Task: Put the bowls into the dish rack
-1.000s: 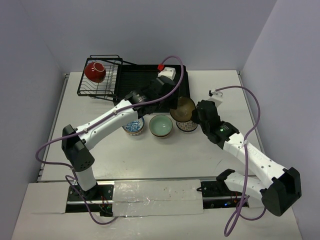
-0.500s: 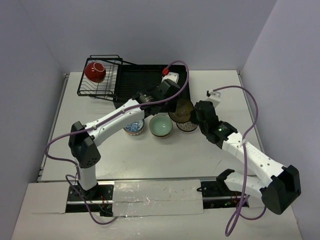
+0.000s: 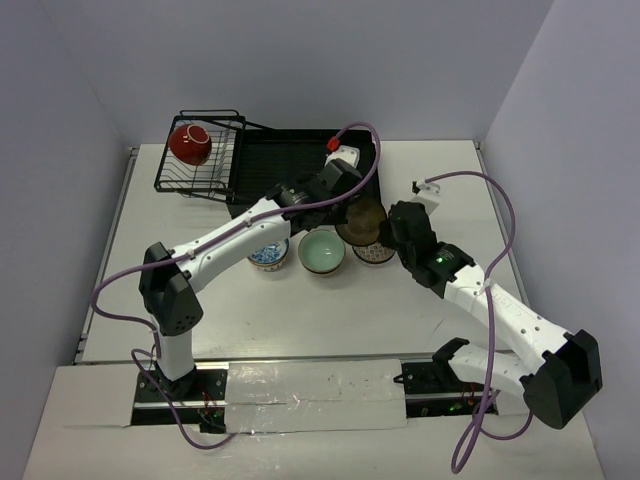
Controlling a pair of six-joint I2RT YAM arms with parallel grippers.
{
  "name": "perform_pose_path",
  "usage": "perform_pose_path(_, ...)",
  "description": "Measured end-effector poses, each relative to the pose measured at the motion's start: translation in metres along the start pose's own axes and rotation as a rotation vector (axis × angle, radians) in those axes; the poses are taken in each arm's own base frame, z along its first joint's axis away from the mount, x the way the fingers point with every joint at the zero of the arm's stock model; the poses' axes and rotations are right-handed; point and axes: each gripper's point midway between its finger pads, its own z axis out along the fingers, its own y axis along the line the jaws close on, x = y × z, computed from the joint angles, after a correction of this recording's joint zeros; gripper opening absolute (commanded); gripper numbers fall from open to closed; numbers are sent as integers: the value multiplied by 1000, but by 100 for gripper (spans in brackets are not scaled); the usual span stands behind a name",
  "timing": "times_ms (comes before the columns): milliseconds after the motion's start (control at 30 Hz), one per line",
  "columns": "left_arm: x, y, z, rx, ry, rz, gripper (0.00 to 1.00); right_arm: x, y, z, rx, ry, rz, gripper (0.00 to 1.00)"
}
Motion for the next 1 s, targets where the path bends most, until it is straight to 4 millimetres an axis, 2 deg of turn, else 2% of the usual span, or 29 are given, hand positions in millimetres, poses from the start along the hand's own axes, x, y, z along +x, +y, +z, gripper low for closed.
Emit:
perform_pose_path(33,0,-1,-1,3,-2,2,11,0,1,0,-3,-1,1,0)
perform_pose_path(133,1,-1,-2,2,2,22,0,-1,2,0,-9,-3,-2,0)
perform_pose_path(233,1,-1,-2,0,4,32,0,0,3,0,-14,2,-8,9)
perform_pose_path(333,1,2,-2,-14,1,41,0,1,7,-1,-34,6,-5,43)
perform_pose_path(367,1,4,-2,-26,-1,48,0,0,10,-1,-49,5,2,64)
perform_pose_path(467,1,18,-2,-84,-3,78,0,-9,26,-6,-125,-11,16,92)
perform_pose_path(567,-3,35,-2,-148,-12,103,0,-19,40,-17,-199,-27,28,100)
perform_pose_path(633,-8,49,-1,-190,-19,113,0,-27,47,-25,-244,-38,30,100)
perform_pose_path(700,-16,70,-4,-242,-30,123,0,-35,54,-35,-290,-50,33,100)
perform_pose_path(800,-39,117,-19,-354,-68,119,0,-44,60,-50,-348,-73,33,100)
perform_pose_path(900,-68,181,-47,-504,-123,115,0,-53,62,-63,-383,-105,33,100)
perform_pose_path(1000,-99,250,-87,-680,-189,109,0,-59,61,-70,-400,-130,24,100)
